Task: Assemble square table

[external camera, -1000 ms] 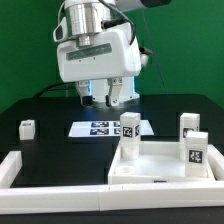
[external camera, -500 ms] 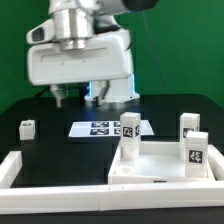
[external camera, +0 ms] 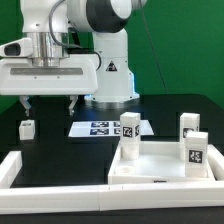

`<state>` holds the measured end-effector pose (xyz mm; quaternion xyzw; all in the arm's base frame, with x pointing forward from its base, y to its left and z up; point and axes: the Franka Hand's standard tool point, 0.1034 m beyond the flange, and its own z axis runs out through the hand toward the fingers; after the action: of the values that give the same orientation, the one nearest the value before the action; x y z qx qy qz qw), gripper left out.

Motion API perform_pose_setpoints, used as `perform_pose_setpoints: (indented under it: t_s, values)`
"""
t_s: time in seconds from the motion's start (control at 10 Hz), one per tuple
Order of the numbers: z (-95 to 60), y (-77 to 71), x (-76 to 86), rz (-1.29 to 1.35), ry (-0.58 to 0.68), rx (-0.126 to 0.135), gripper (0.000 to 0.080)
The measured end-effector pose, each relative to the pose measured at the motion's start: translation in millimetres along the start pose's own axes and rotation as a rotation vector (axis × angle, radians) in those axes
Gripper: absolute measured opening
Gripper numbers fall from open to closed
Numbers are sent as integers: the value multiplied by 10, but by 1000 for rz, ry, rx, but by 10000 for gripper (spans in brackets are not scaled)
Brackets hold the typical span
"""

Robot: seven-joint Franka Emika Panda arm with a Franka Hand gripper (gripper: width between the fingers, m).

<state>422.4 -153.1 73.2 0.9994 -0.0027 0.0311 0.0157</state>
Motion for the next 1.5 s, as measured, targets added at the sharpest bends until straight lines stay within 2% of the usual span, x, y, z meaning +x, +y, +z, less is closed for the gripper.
perform_pose_setpoints:
  t_s: [0.1,0.2,0.3,0.4,0.6,0.7,0.8,0.9,1.1,1.3,1.4,1.5]
  values:
    - [14,-32,-6,4,-22,11,649]
    - [13,-11,-7,0,-19,6,649]
    - [60,93,-83,-57,-34,9,649]
    - [171,269,-251,-84,-108,35,649]
    - [290,549,-476,-141,-288,59,649]
    - [306,643,-563,-147,-385,81,649]
    - [319,648,-560,-118,-445,88,649]
    - [325,619,-550,-128,-510,81,649]
    - [344,603,-557,-133,-610,85,649]
    - [355,720,-630,-158,-751,52,649]
    - [338,783,-724,-167,-846,44,649]
    - [362,763,-738,-155,-890,34,649]
